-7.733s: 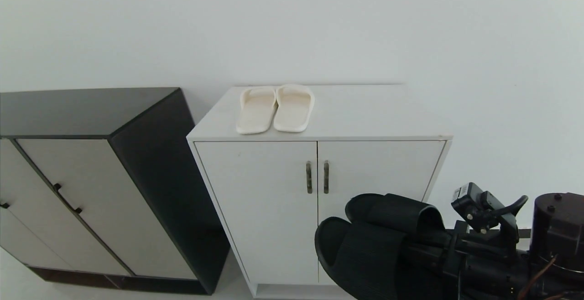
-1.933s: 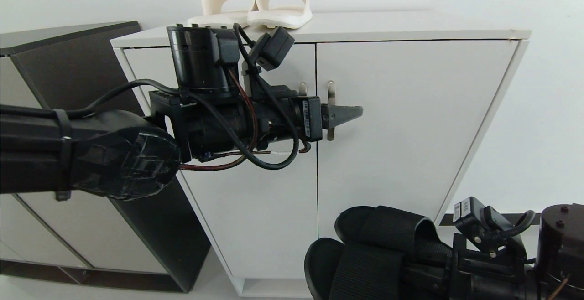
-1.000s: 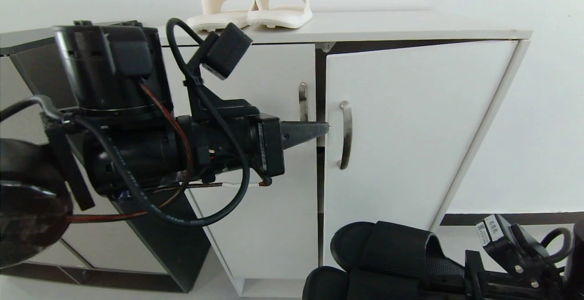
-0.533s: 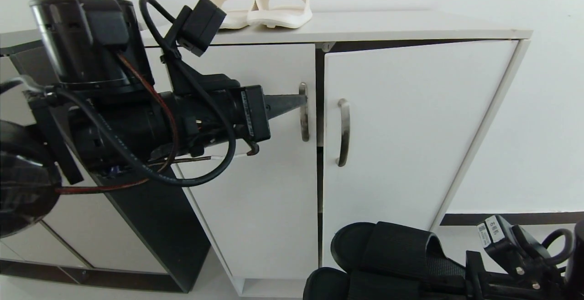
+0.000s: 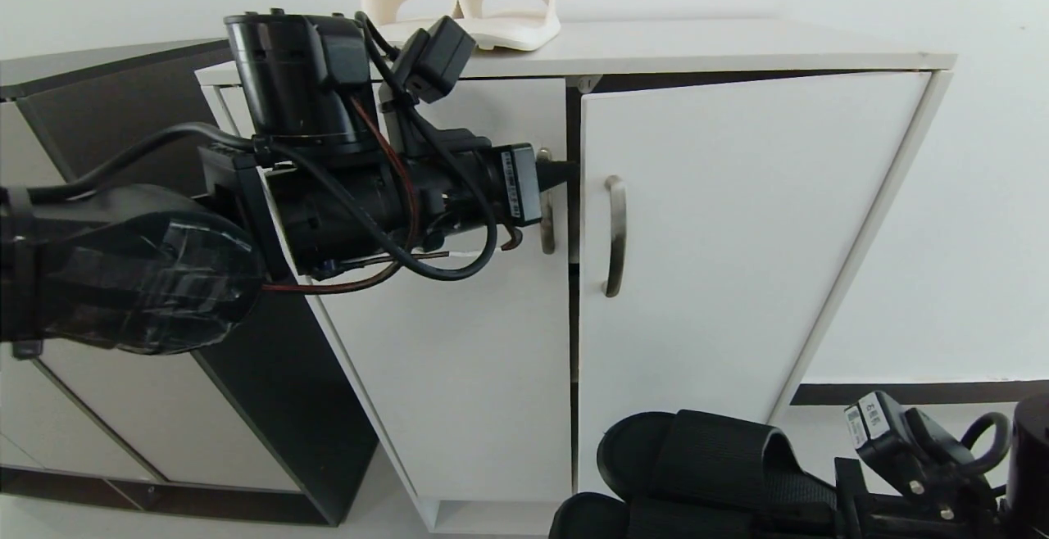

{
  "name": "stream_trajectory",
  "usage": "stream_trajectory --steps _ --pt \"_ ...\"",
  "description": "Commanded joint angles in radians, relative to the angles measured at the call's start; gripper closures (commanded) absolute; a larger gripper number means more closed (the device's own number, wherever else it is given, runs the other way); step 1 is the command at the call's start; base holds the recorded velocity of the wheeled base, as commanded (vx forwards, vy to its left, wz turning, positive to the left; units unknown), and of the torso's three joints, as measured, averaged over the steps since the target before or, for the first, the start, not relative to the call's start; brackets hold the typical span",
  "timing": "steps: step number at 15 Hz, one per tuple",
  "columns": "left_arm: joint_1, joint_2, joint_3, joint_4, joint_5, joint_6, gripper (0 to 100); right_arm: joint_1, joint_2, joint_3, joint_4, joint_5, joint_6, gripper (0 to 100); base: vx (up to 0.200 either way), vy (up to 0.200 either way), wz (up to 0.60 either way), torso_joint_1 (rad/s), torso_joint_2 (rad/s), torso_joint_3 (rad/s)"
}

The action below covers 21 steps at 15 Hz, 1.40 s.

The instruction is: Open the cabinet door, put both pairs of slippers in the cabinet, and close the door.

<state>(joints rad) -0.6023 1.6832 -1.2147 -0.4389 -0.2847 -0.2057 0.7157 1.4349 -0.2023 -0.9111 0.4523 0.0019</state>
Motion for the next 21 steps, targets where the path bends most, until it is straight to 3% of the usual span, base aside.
stream_trajectory --steps 1,4,5,7,8,10,12,13,16,18,19,20,21 --pt "-0.002 0.035 -0.009 -0.009 0.001 -0.001 100 0.001 -0.019 -0.026 0.046 -0.003 0.001 100 0.0 0.0 0.0 0.0 0.0 0.0" --pt "-0.008 0.055 -0.006 -0.027 0.001 -0.003 100 0.019 -0.065 -0.114 0.238 -0.072 0.001 100 -0.067 0.0 0.0 0.001 0.0 0.001" --pt "-0.025 0.064 -0.002 -0.049 0.016 -0.001 100 0.033 -0.102 -0.152 0.334 -0.089 0.001 100 -0.2 0.0 0.0 0.007 0.0 0.002" --pt "-0.062 0.067 0.029 -0.115 0.093 -0.011 100 0.045 -0.136 -0.169 0.383 -0.09 0.003 100 -0.2 0.0 0.0 0.005 0.0 0.002" --pt "-0.096 0.055 0.075 -0.155 0.098 -0.014 100 0.047 -0.14 -0.175 0.386 -0.092 0.003 100 -0.2 0.0 0.0 -0.007 0.0 0.007" --pt "-0.215 0.027 0.133 -0.193 0.101 -0.012 100 0.065 -0.16 -0.175 0.388 -0.092 0.003 100 -0.2 0.0 0.0 0.0 0.01 0.007" --pt "-0.344 0.046 0.104 -0.195 0.108 -0.015 100 0.097 -0.202 -0.177 0.428 -0.093 0.003 100 -0.2 0.0 0.0 0.002 0.0 0.002" --pt "-0.35 0.066 0.072 -0.195 0.13 -0.018 100 0.1 -0.228 -0.19 0.471 -0.093 0.003 100 -0.2 0.0 0.0 -0.002 0.0 0.002" --pt "-0.317 0.076 0.058 -0.198 0.159 -0.063 100 0.123 -0.3 -0.239 0.592 -0.092 0.003 100 -0.133 0.0 0.0 0.0 0.0 0.003" --pt "-0.228 0.021 0.069 -0.201 0.162 -0.063 100 0.113 -0.258 -0.264 0.623 -0.124 0.012 100 0.0 0.0 0.0 0.0 0.0 0.0" --pt "-0.18 -0.022 0.092 -0.199 0.182 -0.06 100 0.099 -0.214 -0.276 0.613 -0.207 0.013 100 0.0 0.0 0.0 0.0 0.0 0.0" --pt "-0.143 -0.059 0.104 -0.192 0.22 -0.047 100 0.096 -0.179 -0.287 0.592 -0.285 0.016 100 0.0 0.0 0.0 0.0 0.0 0.0" --pt "-0.08 -0.135 0.133 -0.164 0.352 -0.004 100 0.09 -0.111 -0.305 0.535 -0.419 0.063 100 0.0 0.0 0.0 0.0 0.0 0.0"
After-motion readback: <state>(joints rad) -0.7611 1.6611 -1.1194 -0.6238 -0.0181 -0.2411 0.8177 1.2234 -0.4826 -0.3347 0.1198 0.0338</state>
